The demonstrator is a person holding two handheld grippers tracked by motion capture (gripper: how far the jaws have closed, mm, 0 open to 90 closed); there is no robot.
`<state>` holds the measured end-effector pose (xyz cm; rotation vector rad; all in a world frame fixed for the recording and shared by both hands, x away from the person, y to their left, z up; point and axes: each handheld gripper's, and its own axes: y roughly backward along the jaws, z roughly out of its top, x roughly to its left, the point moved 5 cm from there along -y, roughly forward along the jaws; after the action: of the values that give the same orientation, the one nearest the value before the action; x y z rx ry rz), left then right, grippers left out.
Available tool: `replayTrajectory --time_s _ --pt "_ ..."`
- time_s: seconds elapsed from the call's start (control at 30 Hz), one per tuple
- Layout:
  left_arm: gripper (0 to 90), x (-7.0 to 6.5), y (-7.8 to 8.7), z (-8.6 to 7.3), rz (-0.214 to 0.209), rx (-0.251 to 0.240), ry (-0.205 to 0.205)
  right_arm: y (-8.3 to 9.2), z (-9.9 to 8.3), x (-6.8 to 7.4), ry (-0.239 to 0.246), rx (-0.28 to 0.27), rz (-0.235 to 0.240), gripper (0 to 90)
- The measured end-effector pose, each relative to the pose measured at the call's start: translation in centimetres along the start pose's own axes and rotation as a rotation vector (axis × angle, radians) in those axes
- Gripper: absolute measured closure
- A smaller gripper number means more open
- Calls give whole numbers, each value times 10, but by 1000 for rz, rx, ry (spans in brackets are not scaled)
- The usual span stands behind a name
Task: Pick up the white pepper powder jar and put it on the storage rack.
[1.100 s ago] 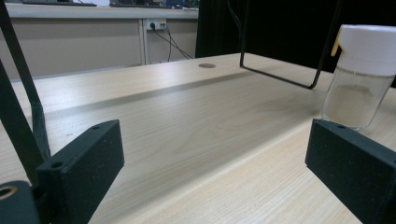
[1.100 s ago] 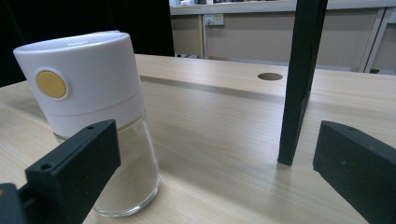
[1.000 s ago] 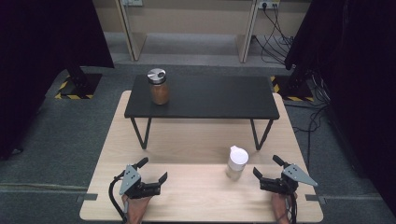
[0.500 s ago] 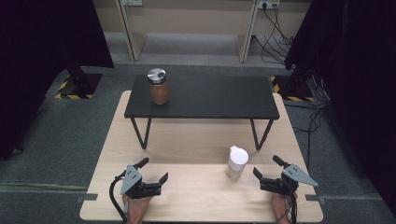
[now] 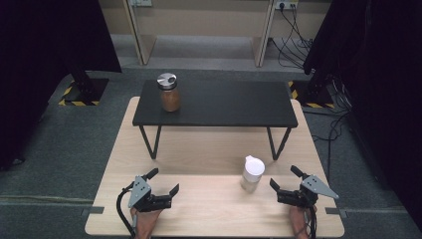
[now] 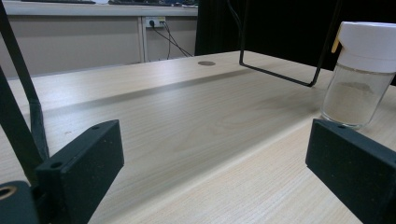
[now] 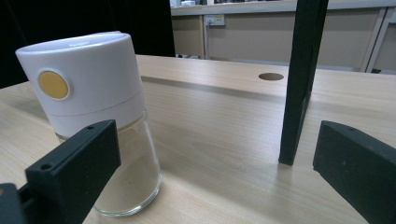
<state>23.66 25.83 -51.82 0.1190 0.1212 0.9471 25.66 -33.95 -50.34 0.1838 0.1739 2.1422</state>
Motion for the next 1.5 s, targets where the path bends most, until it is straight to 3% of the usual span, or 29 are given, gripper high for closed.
replayTrajectory --time_s 0.7,1.07,1.23,1.5 --pt "31 3 0 0 -9 3 15 1 -1 2 25 -20 19 6" --pt "32 3 -1 0 -10 5 13 1 -3 -3 69 -57 112 5" --pt "32 3 -1 0 -10 6 14 -1 -2 -2 53 -72 159 5" --pt "33 3 0 0 -8 4 15 -9 4 7 50 -40 207 17"
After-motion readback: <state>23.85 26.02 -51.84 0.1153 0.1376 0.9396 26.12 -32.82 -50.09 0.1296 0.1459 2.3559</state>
